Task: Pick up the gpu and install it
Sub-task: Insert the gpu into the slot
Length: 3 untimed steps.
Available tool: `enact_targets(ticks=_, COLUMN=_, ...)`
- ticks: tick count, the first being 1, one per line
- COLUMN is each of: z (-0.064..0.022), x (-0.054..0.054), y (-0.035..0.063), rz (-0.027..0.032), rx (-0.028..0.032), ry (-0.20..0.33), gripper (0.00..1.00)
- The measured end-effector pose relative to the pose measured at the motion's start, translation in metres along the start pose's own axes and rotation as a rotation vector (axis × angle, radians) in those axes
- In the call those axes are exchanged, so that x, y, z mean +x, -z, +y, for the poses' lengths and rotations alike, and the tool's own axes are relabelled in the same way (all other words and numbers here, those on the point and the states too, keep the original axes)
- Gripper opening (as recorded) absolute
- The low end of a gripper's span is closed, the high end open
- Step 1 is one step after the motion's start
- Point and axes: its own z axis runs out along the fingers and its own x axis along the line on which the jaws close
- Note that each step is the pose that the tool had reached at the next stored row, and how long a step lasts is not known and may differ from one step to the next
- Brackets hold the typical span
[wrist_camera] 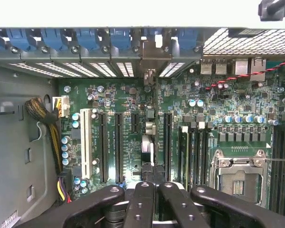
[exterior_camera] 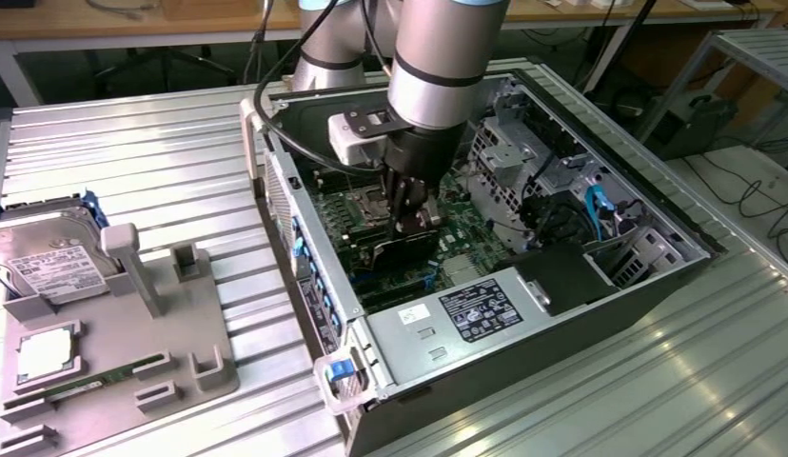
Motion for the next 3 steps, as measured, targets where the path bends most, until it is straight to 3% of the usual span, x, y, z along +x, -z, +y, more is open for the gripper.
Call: enact_targets(ticks=3, z=0.0, x=0.0, y=0.0, rz=0.0, rx=0.0, ry=0.0, gripper=0.11)
